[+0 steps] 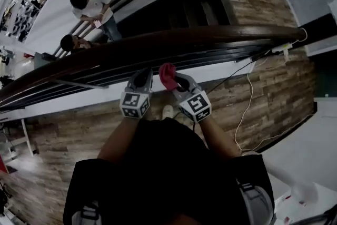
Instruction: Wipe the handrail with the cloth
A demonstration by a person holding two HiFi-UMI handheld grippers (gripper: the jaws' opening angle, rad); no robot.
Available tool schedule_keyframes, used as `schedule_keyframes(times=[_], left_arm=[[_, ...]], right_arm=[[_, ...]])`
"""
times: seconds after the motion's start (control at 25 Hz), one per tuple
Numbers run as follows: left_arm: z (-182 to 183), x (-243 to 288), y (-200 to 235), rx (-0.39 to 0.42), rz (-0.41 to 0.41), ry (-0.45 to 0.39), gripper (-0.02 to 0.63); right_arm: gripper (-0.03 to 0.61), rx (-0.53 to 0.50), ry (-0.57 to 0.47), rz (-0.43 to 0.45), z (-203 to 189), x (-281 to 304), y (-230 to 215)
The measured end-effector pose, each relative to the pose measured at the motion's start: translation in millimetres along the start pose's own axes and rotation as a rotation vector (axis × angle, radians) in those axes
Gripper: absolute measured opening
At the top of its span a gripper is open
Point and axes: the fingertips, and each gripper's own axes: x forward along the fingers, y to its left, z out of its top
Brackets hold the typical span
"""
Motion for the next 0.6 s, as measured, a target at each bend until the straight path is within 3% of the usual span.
schedule_keyframes(times=[0.36,0.6], left_arm=[[-7.2,64.3,-87.6,0.047,-0.324,0.047,-0.002],[-13.2,87.4,-122.5,0.071,-0.416,0.091,-0.002]], right_arm=[[0.046,0.078,0.0,-0.357,-23.4,-79.7,-65.4],[0.046,0.135,0.017,-0.525,-38.8,-126.2,-88.1]])
